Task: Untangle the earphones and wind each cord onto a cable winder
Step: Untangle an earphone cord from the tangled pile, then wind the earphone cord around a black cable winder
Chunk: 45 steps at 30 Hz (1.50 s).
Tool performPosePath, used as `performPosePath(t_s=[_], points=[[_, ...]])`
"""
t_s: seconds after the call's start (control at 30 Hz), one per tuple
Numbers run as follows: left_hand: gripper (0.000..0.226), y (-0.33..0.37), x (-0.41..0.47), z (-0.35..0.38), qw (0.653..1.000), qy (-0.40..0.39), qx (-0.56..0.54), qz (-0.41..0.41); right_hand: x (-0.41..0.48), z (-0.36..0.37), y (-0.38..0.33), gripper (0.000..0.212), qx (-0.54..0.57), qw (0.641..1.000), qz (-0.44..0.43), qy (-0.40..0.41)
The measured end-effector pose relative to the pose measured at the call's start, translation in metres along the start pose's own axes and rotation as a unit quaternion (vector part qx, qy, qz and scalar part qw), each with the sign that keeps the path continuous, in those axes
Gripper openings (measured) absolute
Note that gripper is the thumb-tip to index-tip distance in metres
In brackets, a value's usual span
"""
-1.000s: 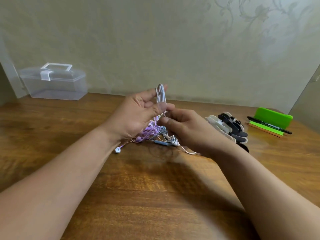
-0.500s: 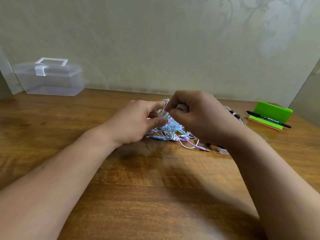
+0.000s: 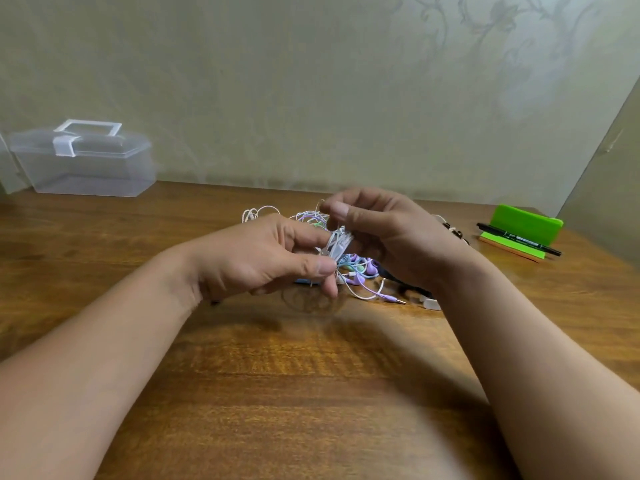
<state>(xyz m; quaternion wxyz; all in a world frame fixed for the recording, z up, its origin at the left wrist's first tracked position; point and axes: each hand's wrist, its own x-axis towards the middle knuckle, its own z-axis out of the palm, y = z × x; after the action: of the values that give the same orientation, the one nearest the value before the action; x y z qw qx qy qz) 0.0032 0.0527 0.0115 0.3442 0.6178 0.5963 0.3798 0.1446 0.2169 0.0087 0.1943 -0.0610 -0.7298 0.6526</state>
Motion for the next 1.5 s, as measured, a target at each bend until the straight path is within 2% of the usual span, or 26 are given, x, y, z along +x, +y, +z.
performPosePath(t_s=[0.1, 0.23, 0.37, 0.6, 0.77, 0.9, 0.97, 1.07, 1.17, 1.27, 1.37, 1.5], points=[[0.022, -0.003, 0.001, 0.000, 0.999, 0.008, -0.047, 0.024, 0.004, -0.003, 0.007, 0.025, -0.069, 0.997, 0.015, 0.022], [0.037, -0.011, 0.005, -0.001, 0.992, 0.030, -0.123, 0.022, 0.005, 0.003, 0.009, 0.035, 0.014, 0.999, 0.026, 0.018], [0.037, -0.013, 0.008, -0.003, 0.984, 0.049, -0.171, 0.025, 0.008, -0.001, 0.010, 0.042, 0.007, 0.997, 0.034, 0.069], [0.042, -0.015, 0.010, -0.003, 0.979, 0.076, -0.190, 0.004, 0.010, -0.008, 0.004, 0.035, -0.034, 0.983, -0.019, 0.180], [0.043, -0.016, 0.012, -0.002, 0.979, 0.100, -0.177, -0.003, 0.004, -0.034, -0.014, 0.037, -0.056, 0.961, -0.076, 0.261], [0.040, -0.017, 0.014, -0.001, 0.978, 0.127, -0.163, -0.007, -0.001, -0.055, -0.015, 0.036, -0.179, 0.939, -0.032, 0.291], [0.038, -0.018, 0.015, -0.001, 0.978, 0.134, -0.159, -0.011, -0.003, -0.059, -0.012, 0.029, -0.279, 0.918, 0.002, 0.280], [0.038, -0.020, 0.016, -0.002, 0.979, 0.136, -0.154, -0.013, -0.009, -0.064, -0.013, 0.014, -0.436, 0.864, 0.047, 0.247], [0.038, -0.021, 0.016, -0.001, 0.979, 0.138, -0.152, -0.014, -0.014, -0.063, -0.019, 0.009, -0.547, 0.814, 0.117, 0.159], [0.039, -0.022, 0.017, 0.000, 0.979, 0.143, -0.147, -0.011, -0.018, -0.051, -0.023, 0.009, -0.609, 0.769, 0.187, 0.059], [0.038, -0.022, 0.017, 0.000, 0.979, 0.145, -0.145, -0.013, -0.018, -0.039, -0.022, 0.023, -0.645, 0.728, 0.231, 0.005], [0.037, -0.022, 0.017, -0.001, 0.976, 0.148, -0.161, -0.007, -0.019, -0.031, -0.020, 0.036, -0.653, 0.709, 0.263, -0.043]])
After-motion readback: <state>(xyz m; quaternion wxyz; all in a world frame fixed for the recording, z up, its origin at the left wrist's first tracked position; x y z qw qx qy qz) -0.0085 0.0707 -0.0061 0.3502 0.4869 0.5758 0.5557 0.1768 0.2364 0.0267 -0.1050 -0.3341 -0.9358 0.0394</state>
